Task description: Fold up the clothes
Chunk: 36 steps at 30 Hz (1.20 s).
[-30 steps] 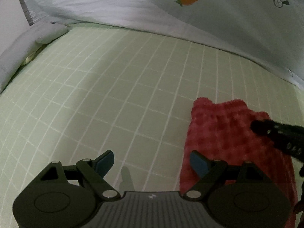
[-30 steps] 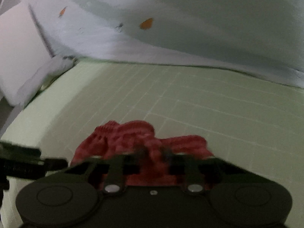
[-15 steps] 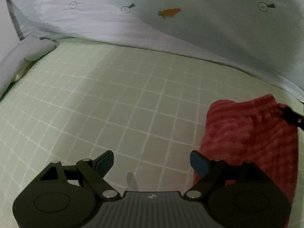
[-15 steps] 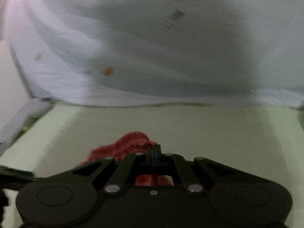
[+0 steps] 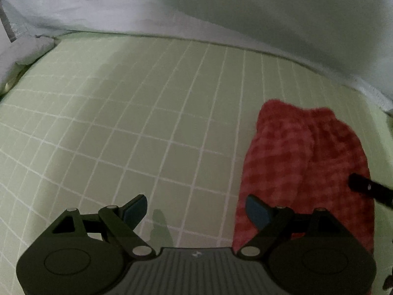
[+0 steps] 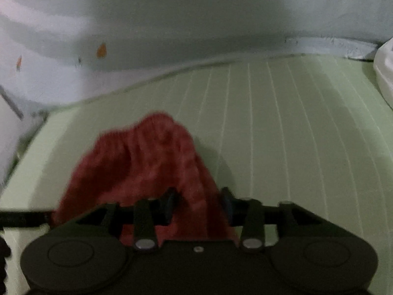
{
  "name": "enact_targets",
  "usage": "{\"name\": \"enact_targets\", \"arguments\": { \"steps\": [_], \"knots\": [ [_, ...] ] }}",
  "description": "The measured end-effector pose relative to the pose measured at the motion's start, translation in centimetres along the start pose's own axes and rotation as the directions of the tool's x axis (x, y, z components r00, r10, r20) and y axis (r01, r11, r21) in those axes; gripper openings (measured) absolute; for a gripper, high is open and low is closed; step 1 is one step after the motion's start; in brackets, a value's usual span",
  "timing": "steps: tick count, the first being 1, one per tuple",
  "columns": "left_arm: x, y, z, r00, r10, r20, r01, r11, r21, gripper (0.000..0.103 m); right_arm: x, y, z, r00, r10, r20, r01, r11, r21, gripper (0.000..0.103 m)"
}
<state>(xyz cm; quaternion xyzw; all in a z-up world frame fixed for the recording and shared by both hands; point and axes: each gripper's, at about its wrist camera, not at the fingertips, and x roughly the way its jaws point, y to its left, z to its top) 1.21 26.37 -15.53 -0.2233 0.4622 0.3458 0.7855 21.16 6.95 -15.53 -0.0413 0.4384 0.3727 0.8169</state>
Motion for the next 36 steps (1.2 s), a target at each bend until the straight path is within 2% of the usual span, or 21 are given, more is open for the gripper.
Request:
{"name": "enact_targets", "arguments": {
  "steps": [2, 6, 8, 10, 12, 13, 17, 22, 24, 26, 32, 34, 36],
  "knots": [
    [-0.1, 0.2, -0.1, 1.0, 0.008, 0.001, -0.008, 1.0, -0.001, 0.087, -0.2, -0.3, -0.6, 0.999, -0.036, -0.004, 0.036, 0.999, -0.003, 0.021],
    [-1.3, 1.5, -0.4, 0.999, 0.031, 0.017, -0.03, 0.999, -0.023, 0.087, -1.2, -1.3, -0.6, 0.991, -0.133, 0.002, 0.133, 0.991, -0.001, 0.023],
    [-2.0, 2.3, -0.9, 0.999, 0.037, 0.015, -0.037, 0.999, -0.038, 0.087, -2.3, -2.2, -0.8, 0.989, -0.146, 0.008, 0.146, 0.989, 0.018, 0.023],
    [-2.8, 3.1, -1.6, 0.999, 0.034, 0.008, -0.034, 0.998, -0.055, 0.087, -3.8, -2.9, -1.7, 0.99, -0.139, 0.004, 0.139, 0.989, 0.047, 0.024],
    [-3.6, 3.7, -2.5, 1.0, 0.026, -0.003, -0.026, 0.997, -0.073, 0.087, -5.1, -3.3, -3.0, 0.992, -0.123, -0.008, 0.123, 0.99, 0.074, 0.032],
    [-4.1, 3.9, -3.2, 1.0, 0.019, -0.012, -0.019, 0.996, -0.083, 0.087, -5.6, -3.5, -3.7, 0.993, -0.115, -0.01, 0.116, 0.989, 0.089, 0.04],
    [-5.9, 4.3, -6.0, 0.998, -0.04, -0.038, 0.035, 0.992, -0.119, 0.087, -7.6, -3.6, -6.9, 0.997, -0.069, -0.024, 0.072, 0.983, 0.171, 0.048],
    [-7.4, 3.4, -9.6, 0.996, -0.051, -0.07, 0.043, 0.993, -0.111, 0.087, -10.0, -2.7, -9.8, 0.999, -0.027, -0.022, 0.03, 0.987, 0.16, 0.049],
    [-8.0, 3.2, -10.8, 0.996, -0.043, -0.075, 0.035, 0.994, -0.102, 0.087, -10.9, -1.7, -10.9, 0.999, -0.02, -0.029, 0.022, 0.995, 0.101, 0.046],
    [-8.7, 3.2, -12.1, 0.997, -0.031, -0.076, 0.024, 0.995, -0.092, 0.087, -11.7, -1.0, -12.0, 0.998, -0.036, -0.045, 0.038, 0.998, 0.054, 0.038],
    [-10.2, 2.7, -14.6, 0.997, -0.007, -0.076, 0.003, 0.998, -0.063, 0.087, -13.6, 0.0, -13.9, 0.997, -0.063, -0.05, 0.063, 0.998, 0.0, 0.033],
    [-10.3, 2.4, -15.3, 0.997, -0.004, -0.082, -0.001, 0.999, -0.053, 0.087, -13.9, 0.0, -14.5, 0.996, -0.069, -0.058, 0.069, 0.998, 0.001, 0.025],
    [-10.5, 2.2, -16.1, 0.995, 0.002, -0.095, -0.006, 0.999, -0.041, 0.087, -14.1, -0.1, -15.1, 0.995, -0.08, -0.054, 0.08, 0.997, -0.005, 0.009]
  ]
}}
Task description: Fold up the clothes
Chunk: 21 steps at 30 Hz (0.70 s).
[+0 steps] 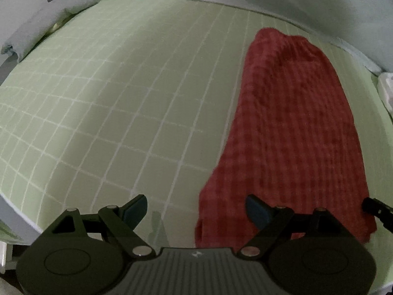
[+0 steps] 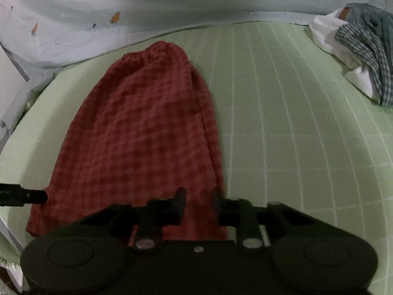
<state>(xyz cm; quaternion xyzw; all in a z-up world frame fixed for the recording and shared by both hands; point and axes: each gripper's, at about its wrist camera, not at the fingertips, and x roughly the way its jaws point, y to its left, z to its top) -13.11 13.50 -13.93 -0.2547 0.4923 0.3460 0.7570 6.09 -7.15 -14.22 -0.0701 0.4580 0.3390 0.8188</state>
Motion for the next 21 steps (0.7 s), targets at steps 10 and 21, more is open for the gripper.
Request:
{"name": "enact_targets", "arguments": {
  "steps": [10, 21],
  "knots": [
    [-0.6, 0.1, -1.9, 1.0, 0.001, -0.002, -0.001, 1.0, 0.011, 0.087, -3.5, -0.4, -1.2, 0.993, -0.012, 0.116, 0.012, 1.0, 0.0, 0.007],
    [-1.4, 1.1, -2.6, 1.0, 0.008, 0.005, -0.008, 1.0, 0.016, 0.087, -2.8, -0.4, -2.3, 0.996, 0.003, 0.088, -0.007, 0.999, 0.045, 0.002]
  ]
}}
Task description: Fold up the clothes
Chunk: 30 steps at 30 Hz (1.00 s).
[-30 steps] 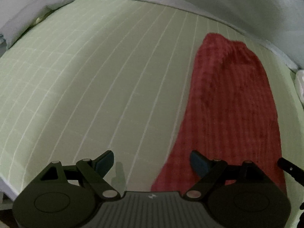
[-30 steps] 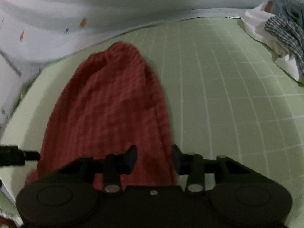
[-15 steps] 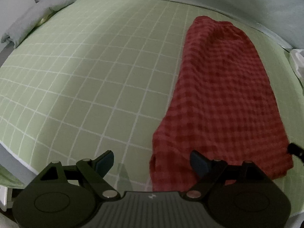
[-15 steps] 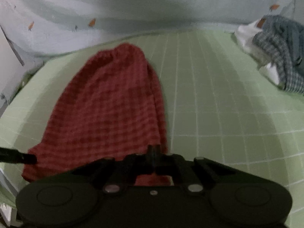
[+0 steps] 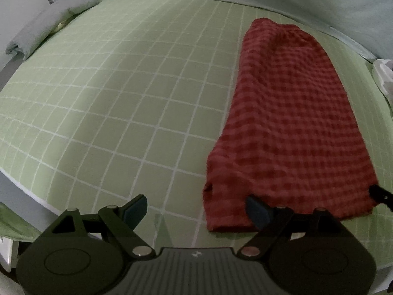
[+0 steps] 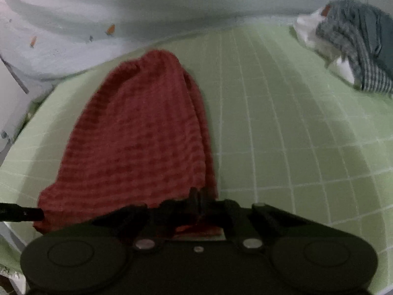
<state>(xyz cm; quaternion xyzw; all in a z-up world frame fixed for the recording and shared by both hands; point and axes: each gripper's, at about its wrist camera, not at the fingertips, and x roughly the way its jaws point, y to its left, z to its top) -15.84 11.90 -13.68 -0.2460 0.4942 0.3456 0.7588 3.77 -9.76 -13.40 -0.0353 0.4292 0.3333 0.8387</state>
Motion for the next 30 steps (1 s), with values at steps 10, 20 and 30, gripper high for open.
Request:
{"name": "enact_targets", "arguments": {
  "steps": [10, 20, 30],
  "knots": [
    [0.4, 1.1, 0.7, 0.999, -0.038, -0.002, 0.038, 0.999, -0.011, 0.087, -0.7, -1.8, -1.4, 0.996, -0.065, -0.054, 0.072, 0.987, 0.144, 0.006],
    [1.3, 0.6, 1.5, 0.997, -0.07, -0.018, 0.07, 0.998, 0.007, 0.087, 0.4, -0.9, -1.4, 0.997, -0.045, -0.066, 0.052, 0.992, 0.113, 0.06],
    [3.0, -1.1, 1.2, 0.996, -0.079, -0.05, 0.082, 0.996, 0.046, 0.088, 2.5, 0.9, -1.7, 0.991, -0.093, -0.098, 0.091, 0.995, -0.027, 0.103]
  ]
}}
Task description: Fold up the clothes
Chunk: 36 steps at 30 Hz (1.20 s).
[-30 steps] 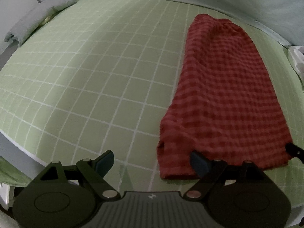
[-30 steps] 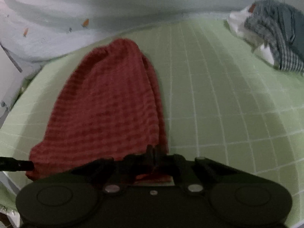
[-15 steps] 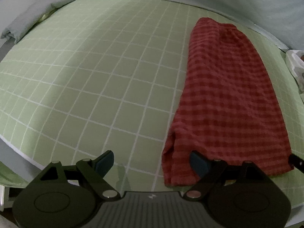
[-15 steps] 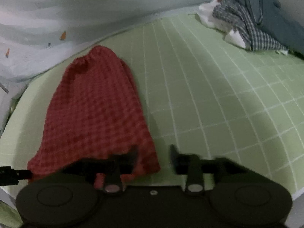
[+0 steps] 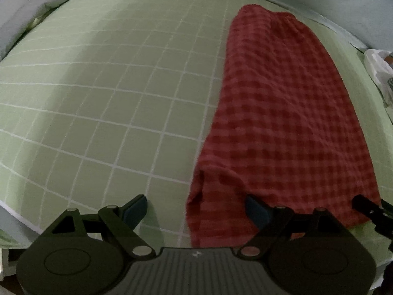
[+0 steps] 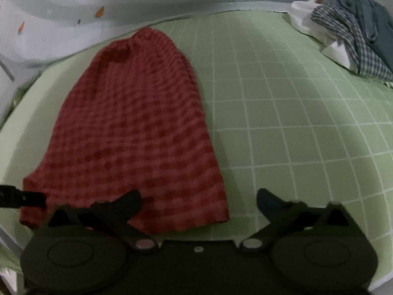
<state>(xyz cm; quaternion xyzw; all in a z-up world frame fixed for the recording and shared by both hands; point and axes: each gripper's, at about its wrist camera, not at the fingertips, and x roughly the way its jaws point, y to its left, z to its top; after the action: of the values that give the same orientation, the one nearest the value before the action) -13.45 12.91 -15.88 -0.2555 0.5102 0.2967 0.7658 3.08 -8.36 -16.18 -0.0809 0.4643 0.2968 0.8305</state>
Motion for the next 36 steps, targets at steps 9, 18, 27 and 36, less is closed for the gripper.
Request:
{"name": "enact_targets", "arguments": {
  "steps": [9, 18, 27, 36],
  "knots": [
    [0.7, -0.8, -0.6, 1.0, 0.019, 0.021, -0.019, 1.0, 0.02, 0.098, 0.6, 0.7, -0.1, 0.999, -0.051, -0.013, 0.05, 0.997, -0.065, 0.103],
    [0.2, -1.8, -0.5, 0.997, 0.015, 0.077, -0.02, 0.997, 0.072, 0.054, -0.2, 1.3, 0.1, 1.0, -0.009, 0.01, 0.01, 0.992, -0.128, 0.054],
    [-0.3, -1.3, -0.3, 0.996, -0.087, -0.005, 0.087, 0.993, 0.082, 0.005, -0.9, 0.3, -0.2, 0.991, 0.124, -0.044, -0.128, 0.988, -0.082, 0.006],
    [-6.1, 1.4, 2.2, 0.984, -0.17, 0.047, 0.17, 0.985, 0.008, 0.004, -5.4, 0.3, 1.2, 0.978, 0.21, 0.016, -0.209, 0.977, -0.043, 0.005]
  ]
}}
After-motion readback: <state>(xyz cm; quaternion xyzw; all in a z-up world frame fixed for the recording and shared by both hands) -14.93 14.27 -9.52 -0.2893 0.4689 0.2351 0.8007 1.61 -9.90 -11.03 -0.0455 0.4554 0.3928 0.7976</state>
